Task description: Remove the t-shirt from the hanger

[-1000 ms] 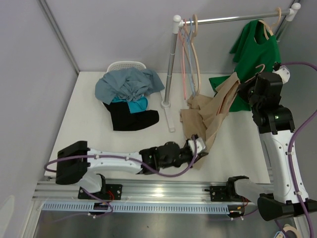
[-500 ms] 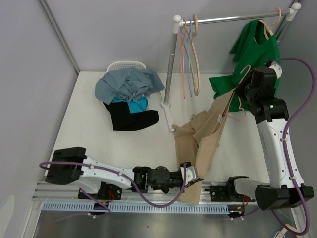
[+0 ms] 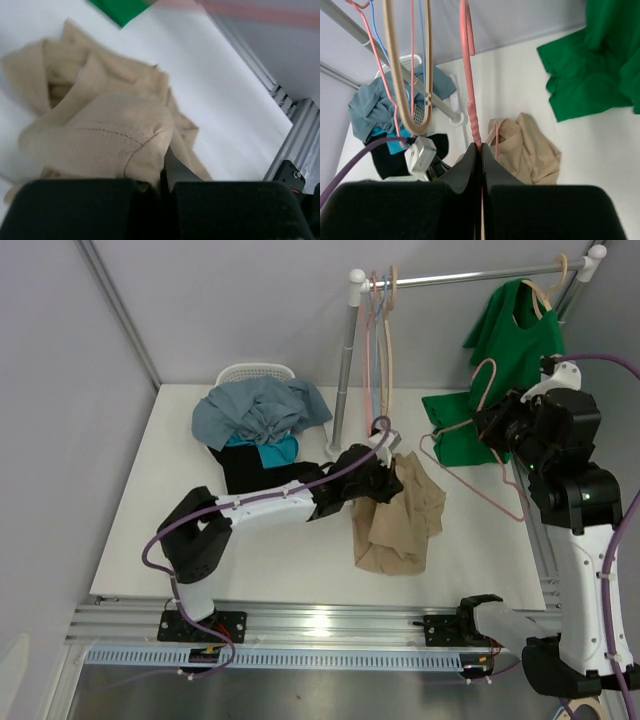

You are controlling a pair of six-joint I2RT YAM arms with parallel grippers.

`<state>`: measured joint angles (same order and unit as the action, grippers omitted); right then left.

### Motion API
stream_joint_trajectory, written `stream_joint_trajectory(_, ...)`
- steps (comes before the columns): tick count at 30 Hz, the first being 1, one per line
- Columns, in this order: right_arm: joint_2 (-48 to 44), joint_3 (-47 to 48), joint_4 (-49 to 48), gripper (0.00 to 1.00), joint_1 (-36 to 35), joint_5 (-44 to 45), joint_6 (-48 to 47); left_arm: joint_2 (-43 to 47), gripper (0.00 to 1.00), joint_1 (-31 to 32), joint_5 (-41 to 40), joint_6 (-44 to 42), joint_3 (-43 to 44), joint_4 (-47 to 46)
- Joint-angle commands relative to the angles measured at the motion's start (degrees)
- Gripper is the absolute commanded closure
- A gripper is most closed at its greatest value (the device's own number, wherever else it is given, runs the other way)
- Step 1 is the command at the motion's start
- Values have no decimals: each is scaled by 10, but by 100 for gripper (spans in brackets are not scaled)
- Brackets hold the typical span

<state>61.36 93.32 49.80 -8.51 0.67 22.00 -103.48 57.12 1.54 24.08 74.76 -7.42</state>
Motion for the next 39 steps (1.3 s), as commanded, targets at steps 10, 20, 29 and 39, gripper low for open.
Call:
stream_joint_trajectory(10, -14, -44, -254, 100, 1, 4, -135, 222, 99, -21, 47, 50, -165, 162)
stream_joint_trajectory(20, 162, 94, -356, 100, 3, -32, -157, 344, 99, -49, 93, -56, 143, 580)
stream_joint_trajectory(29, 291, 242, -338, 100, 4, -32, -165, 301, 99, -128, 27, -74, 440, 775)
stream_joint_trajectory(39, 342, 252, -349, 100, 1, -57, -147, 207, 99, -279, 62, -62, 659, 758)
